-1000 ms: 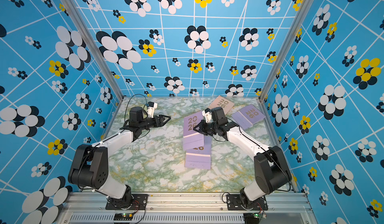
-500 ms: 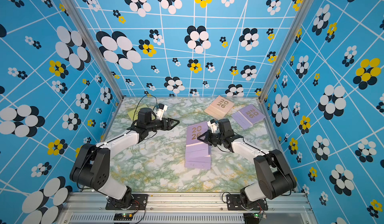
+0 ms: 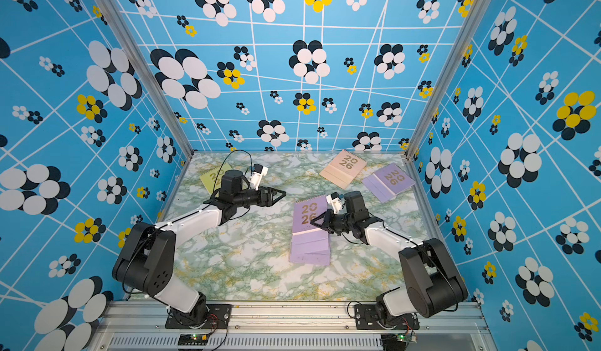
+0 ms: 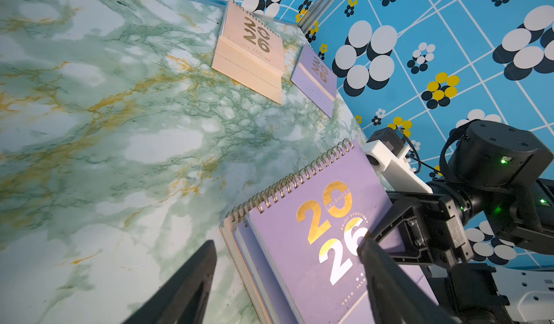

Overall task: Stack the calendars
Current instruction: Place the calendar at the calendar.

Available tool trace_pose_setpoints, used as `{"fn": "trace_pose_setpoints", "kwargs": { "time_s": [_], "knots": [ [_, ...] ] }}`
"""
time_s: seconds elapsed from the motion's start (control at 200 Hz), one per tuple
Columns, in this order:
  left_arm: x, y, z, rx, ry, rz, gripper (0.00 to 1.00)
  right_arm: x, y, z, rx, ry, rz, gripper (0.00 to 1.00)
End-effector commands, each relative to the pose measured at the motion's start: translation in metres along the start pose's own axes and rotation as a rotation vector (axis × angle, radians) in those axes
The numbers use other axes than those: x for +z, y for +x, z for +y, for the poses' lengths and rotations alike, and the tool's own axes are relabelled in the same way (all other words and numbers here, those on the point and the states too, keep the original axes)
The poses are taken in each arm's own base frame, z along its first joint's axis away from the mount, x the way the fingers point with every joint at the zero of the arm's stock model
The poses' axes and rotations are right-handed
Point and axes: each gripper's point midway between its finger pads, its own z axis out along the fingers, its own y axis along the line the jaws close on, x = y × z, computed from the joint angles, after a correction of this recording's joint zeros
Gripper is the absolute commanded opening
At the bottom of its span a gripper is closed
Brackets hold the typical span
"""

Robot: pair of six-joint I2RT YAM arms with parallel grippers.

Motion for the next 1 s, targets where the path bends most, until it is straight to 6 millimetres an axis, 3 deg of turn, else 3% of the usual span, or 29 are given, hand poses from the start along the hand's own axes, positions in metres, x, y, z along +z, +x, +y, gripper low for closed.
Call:
{"fn": "trace_pose_setpoints", "kwargs": {
  "time_s": [0.0,0.994],
  "knots": [
    [0.007,-0.002,-0.009,0.018,0.043,-0.001,0.78,-0.003,-0.003,0.008,-0.065,-0.047,-0.015,0.00],
    [0.028,0.015,-0.034,0.020,0.162,0.041,0.79,0.012,0.002,-0.025,0.030,-0.005,-0.021,0.00]
  ]
}}
